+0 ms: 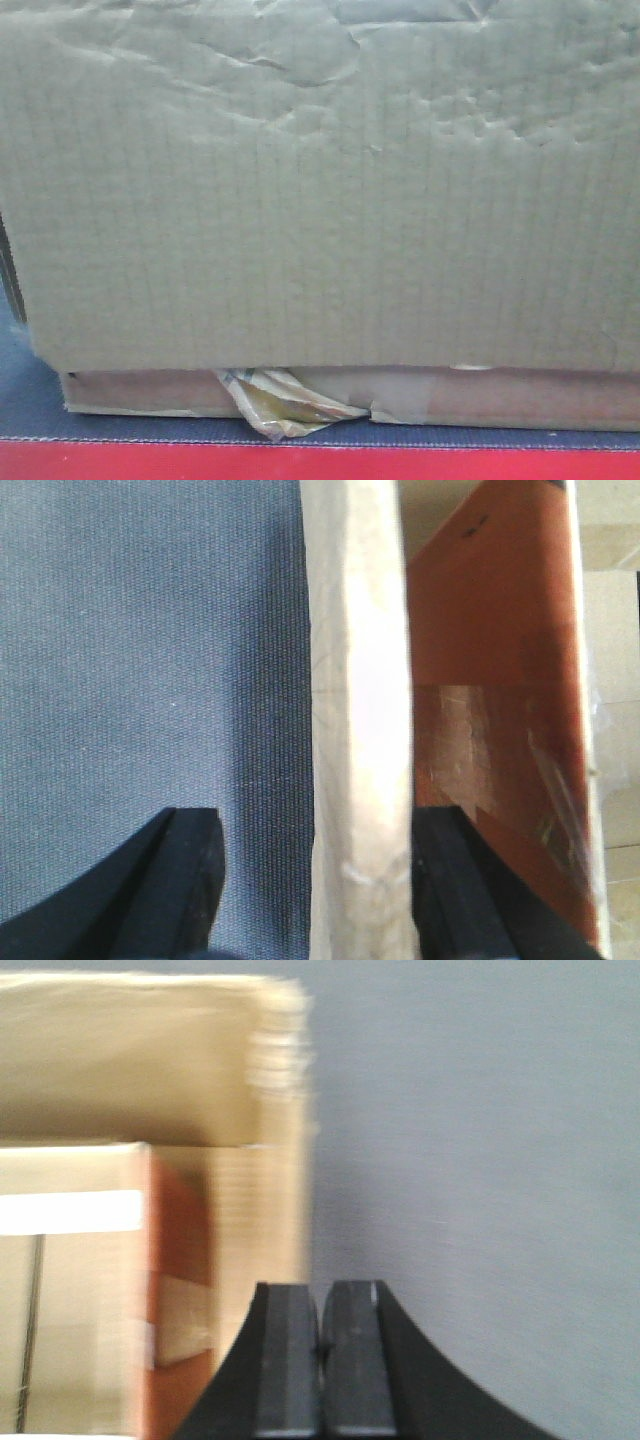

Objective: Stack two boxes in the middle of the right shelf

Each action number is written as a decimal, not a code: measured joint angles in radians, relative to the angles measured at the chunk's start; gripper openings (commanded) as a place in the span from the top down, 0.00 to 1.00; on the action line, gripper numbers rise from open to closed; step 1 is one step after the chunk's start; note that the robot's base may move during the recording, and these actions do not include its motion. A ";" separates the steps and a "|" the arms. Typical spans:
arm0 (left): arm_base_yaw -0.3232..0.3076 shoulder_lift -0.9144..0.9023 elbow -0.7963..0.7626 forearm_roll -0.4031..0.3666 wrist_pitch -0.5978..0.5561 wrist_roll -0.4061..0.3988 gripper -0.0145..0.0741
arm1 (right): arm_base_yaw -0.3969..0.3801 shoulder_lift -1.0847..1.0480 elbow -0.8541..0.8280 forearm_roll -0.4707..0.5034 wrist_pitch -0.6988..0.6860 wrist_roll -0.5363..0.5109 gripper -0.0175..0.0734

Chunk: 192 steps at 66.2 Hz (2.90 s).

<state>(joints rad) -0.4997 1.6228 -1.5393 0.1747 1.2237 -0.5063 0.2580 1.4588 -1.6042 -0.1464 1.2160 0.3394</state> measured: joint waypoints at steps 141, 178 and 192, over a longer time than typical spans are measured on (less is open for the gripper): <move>0.000 0.000 0.000 0.000 0.000 0.000 0.48 | 0.004 -0.034 0.286 0.136 0.010 0.001 0.48; 0.000 0.000 0.010 -0.002 0.000 0.000 0.65 | 0.004 -0.034 0.286 0.136 0.010 0.001 0.79; -0.003 0.000 0.010 -0.014 -0.004 0.000 0.96 | 0.005 -0.034 0.286 0.122 0.010 0.009 0.98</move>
<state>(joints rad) -0.5022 1.6228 -1.5289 0.1603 1.2195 -0.5063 0.2625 1.4251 -1.3181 -0.0242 1.2262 0.3487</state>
